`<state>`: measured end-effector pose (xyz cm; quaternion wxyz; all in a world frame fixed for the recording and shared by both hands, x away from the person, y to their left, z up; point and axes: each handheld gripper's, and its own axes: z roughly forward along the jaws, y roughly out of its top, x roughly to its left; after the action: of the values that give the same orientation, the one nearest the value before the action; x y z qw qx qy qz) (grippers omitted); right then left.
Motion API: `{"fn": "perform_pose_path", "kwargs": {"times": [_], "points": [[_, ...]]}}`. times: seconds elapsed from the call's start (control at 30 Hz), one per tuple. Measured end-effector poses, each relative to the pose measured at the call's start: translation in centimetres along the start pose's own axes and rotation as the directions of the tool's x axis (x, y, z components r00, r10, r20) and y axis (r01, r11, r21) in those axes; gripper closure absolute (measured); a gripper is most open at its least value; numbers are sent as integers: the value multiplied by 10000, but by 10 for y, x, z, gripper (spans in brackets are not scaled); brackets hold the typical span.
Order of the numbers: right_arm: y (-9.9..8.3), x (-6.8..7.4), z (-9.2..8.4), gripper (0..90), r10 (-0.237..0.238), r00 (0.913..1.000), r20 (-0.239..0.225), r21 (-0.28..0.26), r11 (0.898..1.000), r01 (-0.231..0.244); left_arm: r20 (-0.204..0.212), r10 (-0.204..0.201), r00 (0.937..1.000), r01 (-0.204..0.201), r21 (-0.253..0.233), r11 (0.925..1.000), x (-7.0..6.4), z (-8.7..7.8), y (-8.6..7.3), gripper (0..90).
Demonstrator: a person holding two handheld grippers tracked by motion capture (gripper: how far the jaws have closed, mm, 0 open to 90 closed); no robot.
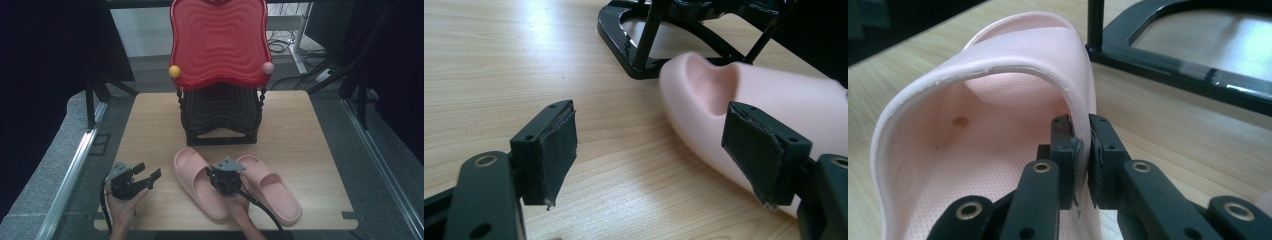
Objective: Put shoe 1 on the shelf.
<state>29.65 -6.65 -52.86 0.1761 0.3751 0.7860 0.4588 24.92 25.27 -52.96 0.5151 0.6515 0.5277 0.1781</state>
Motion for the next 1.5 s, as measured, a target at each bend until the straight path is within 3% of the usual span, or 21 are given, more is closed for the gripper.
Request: {"fn": "perform_pose_path", "kwargs": {"times": [0.3,0.47,0.5,0.6,0.67,0.73,0.77,0.83,0.87,0.97,1.1,1.5], "points": [[-3,0,-32,826,268,9996,85,-1168,9928,-257,35,-1,10000,0,37,10000,-2,1,0,222],[1,1,-53,827,355,9994,1,-2144,9761,-347,49,41,10000,-42,74,10000,-3,3,-1,222],[1,1,-53,827,355,9994,1,-2144,9761,-347,49,42,10000,-42,82,10000,-4,3,-1,222],[4,1,-68,827,462,9989,66,-2788,9594,-425,51,76,10000,-77,114,9999,-4,4,-1,222],[4,0,-70,827,474,9988,91,-2884,9566,-427,50,97,9999,-97,141,9999,-4,4,-1,222],[6,-1,-78,828,500,9986,149,-3270,9441,-424,59,99,9999,-99,158,9998,-4,5,-2,221],[6,-1,-78,828,500,9986,149,-3270,9441,-424,62,99,9999,-101,170,9998,-5,5,-2,221],[8,-1,-85,828,530,9984,180,-3559,9335,-431,65,107,9999,-109,182,9998,-5,6,-2,221],[8,-1,-85,828,530,9984,180,-3559,9335,-431,76,105,9999,-107,193,9998,-5,6,-2,221],[12,0,-94,829,524,9984,188,-3911,9194,-409,87,124,9999,-126,209,9997,-6,7,-2,221],[16,2,-101,828,464,9987,208,-4180,9078,-335,111,158,9998,-161,259,9995,-6,8,-3,219],[44,5,-119,829,418,9988,236,-5088,8606,-240,152,151,9998,-155,284,9995,-8,9,-3,218]]}}
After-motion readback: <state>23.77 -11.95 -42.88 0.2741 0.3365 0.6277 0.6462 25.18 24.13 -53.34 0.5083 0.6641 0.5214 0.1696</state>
